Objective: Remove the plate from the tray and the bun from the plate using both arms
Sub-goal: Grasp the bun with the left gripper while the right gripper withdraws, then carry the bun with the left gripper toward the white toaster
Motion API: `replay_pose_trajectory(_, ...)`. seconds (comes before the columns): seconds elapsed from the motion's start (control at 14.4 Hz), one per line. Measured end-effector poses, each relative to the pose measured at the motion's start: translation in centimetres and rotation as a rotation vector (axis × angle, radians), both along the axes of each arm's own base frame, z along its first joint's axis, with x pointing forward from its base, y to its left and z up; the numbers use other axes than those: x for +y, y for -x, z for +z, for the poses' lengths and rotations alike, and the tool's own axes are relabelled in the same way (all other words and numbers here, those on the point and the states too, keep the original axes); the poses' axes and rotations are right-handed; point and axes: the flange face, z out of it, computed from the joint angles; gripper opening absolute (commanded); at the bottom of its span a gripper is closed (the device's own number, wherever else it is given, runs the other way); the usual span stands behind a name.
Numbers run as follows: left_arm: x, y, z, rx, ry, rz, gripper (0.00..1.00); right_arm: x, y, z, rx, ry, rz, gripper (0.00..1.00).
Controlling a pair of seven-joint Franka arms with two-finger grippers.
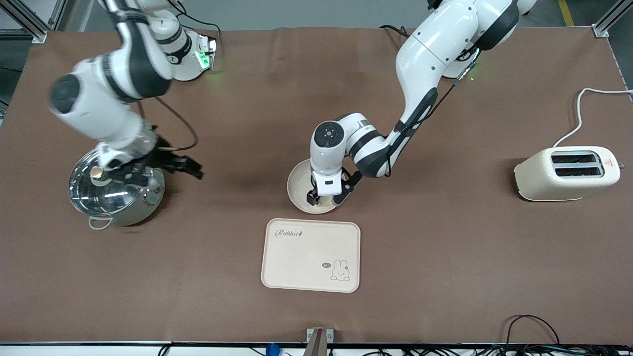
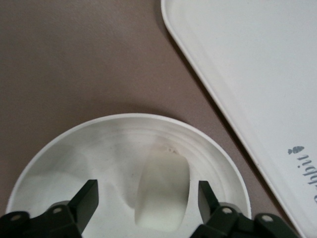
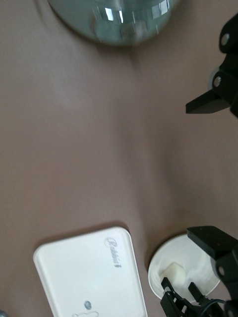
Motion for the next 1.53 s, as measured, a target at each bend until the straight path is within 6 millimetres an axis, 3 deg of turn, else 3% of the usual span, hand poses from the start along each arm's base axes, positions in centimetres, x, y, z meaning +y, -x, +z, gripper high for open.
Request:
replay_pose_trajectory(0.21, 0.1, -0.2, -0.5, -0.006, -0.001, 0.001, 0.52, -7.5, -1.7, 5.7, -0.014, 0.063, 0.027, 1.0)
replay_pose_trajectory(0.42, 0.1, -0.1, -0.8, -0.004, -0.003, 0.0, 0.3, -12.1, -1.6, 10.7, -0.015, 0.106, 0.043, 1.0)
replay_pose_trajectory(0.7, 0.4, -1.1, 0.7, -0.011, -0.017, 0.015, 0.27, -13.7, 0.3, 16.8, -0.042, 0.188, 0.051, 1.0)
replay_pose_trajectory(0.91, 3.5, -4.0, 5.5, -0.014, -0.075, 0.077, 0.28, -13.8, 2.2, 19.2, -0.046, 0.207, 0.05, 1.0)
replay_pose_trajectory(1.04, 7.9, -6.4, 9.5, 0.0, -0.144, 0.107, 0.28, -13.8, 2.3, 19.1, -0.042, 0.22, 0.054, 1.0)
replay_pose_trajectory(1.18, 14.5, -9.1, 11.6, 0.028, -0.201, 0.111, 0.28, -13.8, 2.3, 18.7, -0.022, 0.254, 0.064, 1.0)
replay_pose_trajectory(1.32, 22.4, -11.2, 10.2, 0.087, -0.244, 0.105, 0.28, -13.9, 2.5, 18.4, 0.001, 0.267, 0.066, 1.0)
replay_pose_trajectory(1.53, 32.8, -12.2, 5.3, 0.198, -0.272, 0.108, 0.29, -13.9, 2.7, 18.2, 0.017, 0.268, 0.069, 1.0)
